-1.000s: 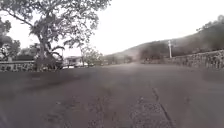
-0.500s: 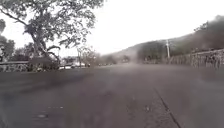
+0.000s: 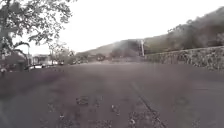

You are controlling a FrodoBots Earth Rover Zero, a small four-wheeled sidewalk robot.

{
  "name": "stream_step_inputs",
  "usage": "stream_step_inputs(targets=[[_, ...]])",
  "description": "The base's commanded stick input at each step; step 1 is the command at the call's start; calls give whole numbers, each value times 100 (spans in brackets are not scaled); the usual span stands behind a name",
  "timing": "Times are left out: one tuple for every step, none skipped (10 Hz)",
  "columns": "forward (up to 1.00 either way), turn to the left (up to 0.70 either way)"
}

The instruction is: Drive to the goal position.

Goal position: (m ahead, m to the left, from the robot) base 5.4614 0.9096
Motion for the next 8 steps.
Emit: stream_step_inputs(targets=[[70, 0], [70, 0], [70, 0], [70, 0], [70, 0], [70, 0], [70, 0], [70, 0]])
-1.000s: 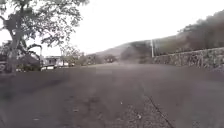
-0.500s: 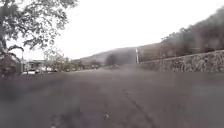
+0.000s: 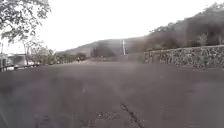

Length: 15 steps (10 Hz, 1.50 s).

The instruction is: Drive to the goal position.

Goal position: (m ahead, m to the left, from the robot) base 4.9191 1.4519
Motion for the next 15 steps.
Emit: stream_step_inputs(targets=[[70, 0], [70, 0], [70, 0], [70, 0], [70, 0], [70, 0], [70, 0], [70, 0], [70, 0], [70, 0], [70, 0], [70, 0], [70, 0], [70, 0], [70, 0]])
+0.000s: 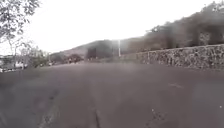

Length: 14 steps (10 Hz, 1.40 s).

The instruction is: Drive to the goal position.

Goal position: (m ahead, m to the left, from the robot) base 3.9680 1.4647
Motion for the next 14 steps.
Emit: stream_step_inputs(targets=[[70, 0], [70, 0], [70, 0], [70, 0], [70, 0], [70, 0], [70, 0], [70, 0], [70, 0], [70, 0], [70, 0], [70, 0], [70, 0], [70, 0]])
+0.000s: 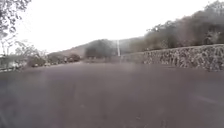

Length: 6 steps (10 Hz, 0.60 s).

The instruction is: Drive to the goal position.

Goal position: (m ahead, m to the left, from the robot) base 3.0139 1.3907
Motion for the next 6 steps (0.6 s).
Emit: stream_step_inputs(targets=[[70, 0], [70, 0], [70, 0], [70, 0], [70, 0], [70, 0]])
